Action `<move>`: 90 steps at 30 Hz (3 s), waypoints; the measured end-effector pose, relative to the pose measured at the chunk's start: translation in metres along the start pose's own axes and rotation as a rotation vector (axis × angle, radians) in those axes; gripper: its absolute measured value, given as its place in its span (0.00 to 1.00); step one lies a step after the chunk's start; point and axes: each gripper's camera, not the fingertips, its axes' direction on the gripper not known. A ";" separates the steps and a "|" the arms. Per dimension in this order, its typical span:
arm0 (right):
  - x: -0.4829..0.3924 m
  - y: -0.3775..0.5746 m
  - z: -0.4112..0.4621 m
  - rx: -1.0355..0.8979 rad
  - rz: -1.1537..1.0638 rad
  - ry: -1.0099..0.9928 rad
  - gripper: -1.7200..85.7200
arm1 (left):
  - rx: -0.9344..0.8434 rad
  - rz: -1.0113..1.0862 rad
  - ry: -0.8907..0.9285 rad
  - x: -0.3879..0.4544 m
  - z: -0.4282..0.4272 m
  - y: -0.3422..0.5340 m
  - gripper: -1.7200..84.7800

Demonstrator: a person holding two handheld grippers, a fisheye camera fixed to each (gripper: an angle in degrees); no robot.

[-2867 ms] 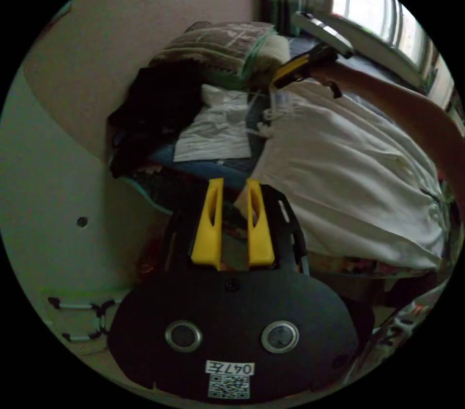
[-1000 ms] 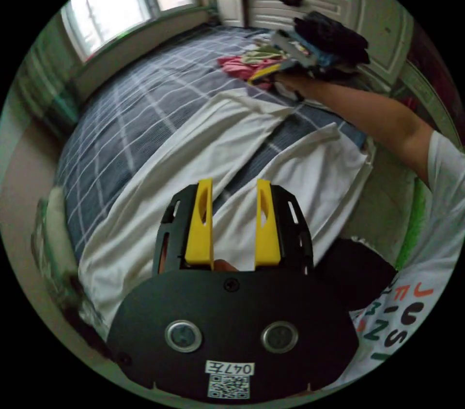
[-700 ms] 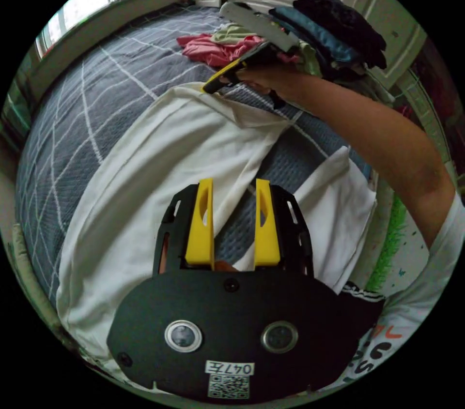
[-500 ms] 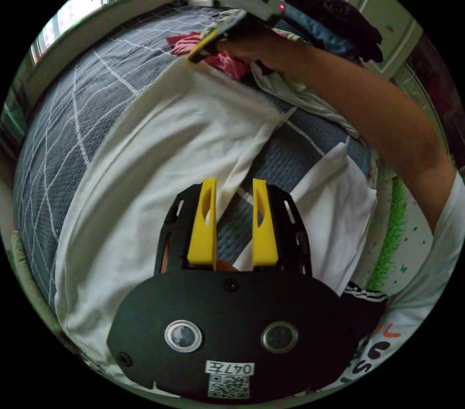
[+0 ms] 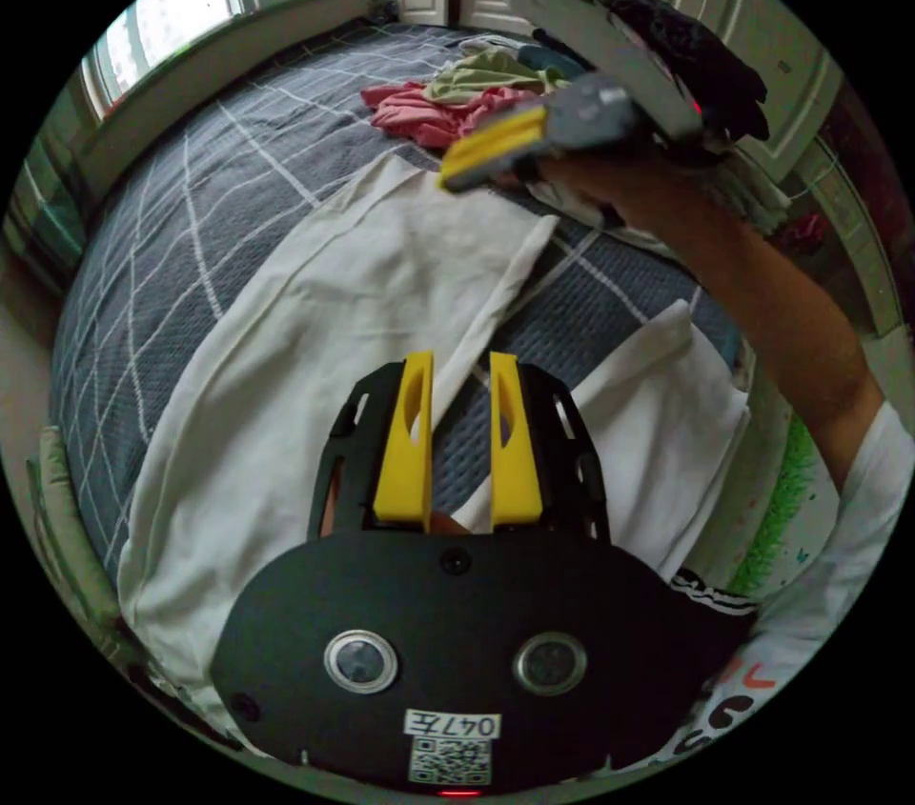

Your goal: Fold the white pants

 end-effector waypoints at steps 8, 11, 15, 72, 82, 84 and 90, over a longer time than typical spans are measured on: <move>-0.007 0.062 -0.024 -0.067 0.153 -0.034 0.05 | -0.029 -0.035 -0.196 0.018 -0.020 0.026 0.02; -0.035 0.104 -0.092 0.083 0.147 -0.014 0.05 | 0.020 -0.074 -0.212 0.012 -0.058 0.062 0.01; -0.091 0.191 -0.154 0.161 0.137 0.060 0.04 | -0.003 -0.202 -0.317 -0.012 -0.099 0.158 0.01; -0.129 0.282 -0.161 -0.194 0.377 -0.141 0.01 | -0.127 -0.849 -0.378 -0.093 -0.166 0.549 0.01; -0.132 0.292 -0.142 -0.247 0.417 -0.139 0.01 | -0.162 -0.847 -0.442 -0.107 -0.168 0.562 0.01; -0.134 0.295 -0.136 -0.261 0.414 -0.148 0.01 | -0.156 -0.854 -0.432 -0.111 -0.168 0.566 0.01; -0.134 0.301 -0.149 -0.207 0.398 -0.153 0.01 | -0.146 -0.888 -0.432 -0.128 -0.178 0.595 0.07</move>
